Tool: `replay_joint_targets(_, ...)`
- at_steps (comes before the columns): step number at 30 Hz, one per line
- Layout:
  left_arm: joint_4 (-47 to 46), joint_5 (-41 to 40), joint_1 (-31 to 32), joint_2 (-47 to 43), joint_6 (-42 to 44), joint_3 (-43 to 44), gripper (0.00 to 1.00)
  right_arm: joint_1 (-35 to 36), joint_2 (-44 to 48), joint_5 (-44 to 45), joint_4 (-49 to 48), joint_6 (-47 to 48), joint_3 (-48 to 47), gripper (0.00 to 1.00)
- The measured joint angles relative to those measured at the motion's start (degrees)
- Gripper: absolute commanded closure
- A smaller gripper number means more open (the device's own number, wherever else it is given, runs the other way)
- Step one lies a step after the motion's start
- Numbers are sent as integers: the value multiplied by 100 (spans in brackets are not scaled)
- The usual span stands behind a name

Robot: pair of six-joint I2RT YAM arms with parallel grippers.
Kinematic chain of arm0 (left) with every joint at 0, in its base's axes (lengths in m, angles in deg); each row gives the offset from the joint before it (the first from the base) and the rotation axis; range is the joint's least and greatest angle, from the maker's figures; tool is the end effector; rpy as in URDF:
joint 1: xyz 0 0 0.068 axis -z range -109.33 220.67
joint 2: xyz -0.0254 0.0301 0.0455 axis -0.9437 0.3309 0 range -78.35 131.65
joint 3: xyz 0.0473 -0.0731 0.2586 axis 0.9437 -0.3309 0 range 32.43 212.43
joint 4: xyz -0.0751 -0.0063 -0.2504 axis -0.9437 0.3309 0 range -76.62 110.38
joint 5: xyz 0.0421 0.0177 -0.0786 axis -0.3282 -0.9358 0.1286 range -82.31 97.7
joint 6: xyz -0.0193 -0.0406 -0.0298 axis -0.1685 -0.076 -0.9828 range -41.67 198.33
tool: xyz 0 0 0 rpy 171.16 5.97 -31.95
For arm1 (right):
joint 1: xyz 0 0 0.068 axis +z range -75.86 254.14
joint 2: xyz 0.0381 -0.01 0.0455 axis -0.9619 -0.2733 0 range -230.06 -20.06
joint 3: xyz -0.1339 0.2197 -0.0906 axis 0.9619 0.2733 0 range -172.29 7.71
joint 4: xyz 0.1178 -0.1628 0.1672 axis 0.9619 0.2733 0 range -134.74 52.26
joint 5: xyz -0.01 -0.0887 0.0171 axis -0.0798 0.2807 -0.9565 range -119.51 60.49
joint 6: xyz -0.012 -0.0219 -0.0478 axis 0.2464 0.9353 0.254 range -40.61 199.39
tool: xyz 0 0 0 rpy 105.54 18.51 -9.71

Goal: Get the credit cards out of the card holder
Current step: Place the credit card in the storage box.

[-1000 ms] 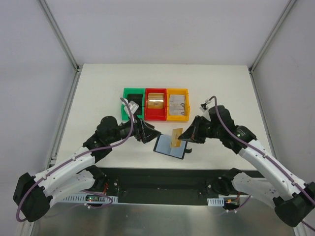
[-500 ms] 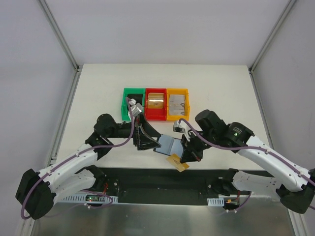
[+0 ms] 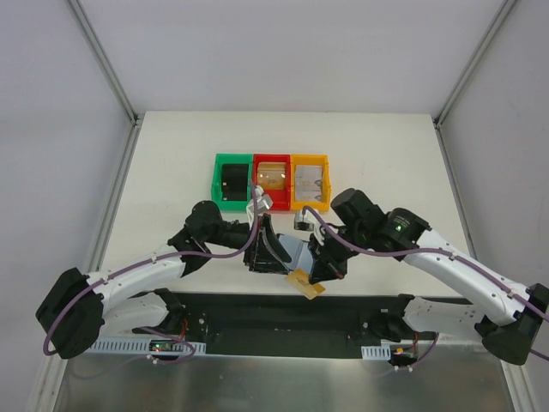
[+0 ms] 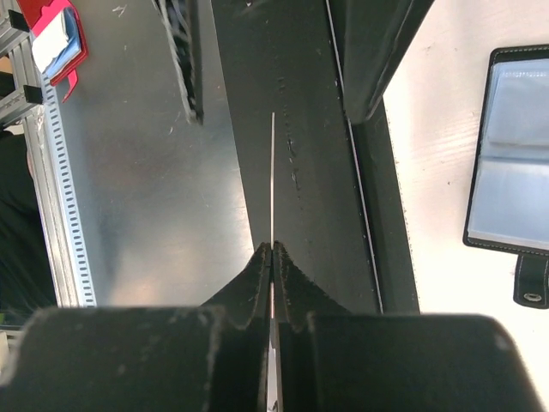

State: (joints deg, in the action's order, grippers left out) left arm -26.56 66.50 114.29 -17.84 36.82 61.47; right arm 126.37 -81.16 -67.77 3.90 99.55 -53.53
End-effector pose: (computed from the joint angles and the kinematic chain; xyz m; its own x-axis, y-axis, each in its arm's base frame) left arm 0.1396 -0.1750 0.2802 -0.5628 0.0621 -0.8242 0.7970 -0.2236 -0.5611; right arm 0.1079 0.1754 0.3287 -0.1299 -0.6098 -0.7818 -0.9767 -0.0571 0.2069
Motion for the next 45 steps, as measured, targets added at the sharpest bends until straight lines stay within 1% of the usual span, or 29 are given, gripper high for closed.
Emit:
replay_joint_targets(6, 7, 22, 271, 243, 39, 0, 51, 0, -57, 4, -31, 37, -103, 100)
replay_joint_targets(9, 33, 17, 332, 293, 72, 0, 55, 0, -79, 2, -46, 50, -127, 100)
replay_joint_targets(12, 37, 13, 334, 317, 107, 0, 63, 0, -96, 2, -46, 50, -127, 100)
replay_joint_targets(15, 37, 13, 372, 339, 146, 0, 75, 0, -114, 2, -46, 50, -127, 100)
replay_joint_targets(20, 39, 11, 411, 442, 186, 0, 81, 0, -118, 4, -52, 48, -127, 100)
replay_joint_targets(22, 37, 11, 437, 470, 188, 0, 90, 0, -118, 7, -55, 48, -127, 100)
replay_joint_targets(23, 42, 13, 457, 487, 192, 0, 98, 0, -118, 4, -57, 48, -127, 100)
replay_joint_targets(24, 44, 13, 479, 496, 190, 0, 100, 0, -118, 4, -59, 48, -127, 100)
replay_joint_targets(26, 42, 13, 483, 505, 214, 0, 100, 0, -118, 7, -61, 48, -127, 100)
replay_joint_targets(27, 37, 13, 483, 505, 216, 0, 100, 0, -118, 13, -63, 46, -127, 94)
replay_joint_targets(28, 37, 11, 483, 505, 223, 0, 100, 0, -118, 37, -68, 42, -127, 83)
replay_joint_targets(30, 66, -55, 483, 481, 260, 0, 100, -13, -116, 81, -74, 2, -127, 65)
replay_joint_targets(33, 385, -385, 483, 256, 481, 0, 100, -144, -63, 136, -153, -52, -127, 51)
replay_joint_targets(36, 678, -778, 455, -109, 667, -33, 100, -470, 116, 219, -280, -166, -125, 44)
replay_joint_targets(40, 898, -1182, 212, -566, 791, -205, 100, -1165, 518, 345, -654, -494, -63, 42)
replay_joint_targets(43, 988, -1552, -17, -811, 791, -391, 100, -1753, 883, 463, -1156, -903, 164, 39)
replay_joint_targets(45, 986, -1768, -76, -984, 789, -549, 100, -2094, 1200, 516, -1731, -1307, 531, 37)
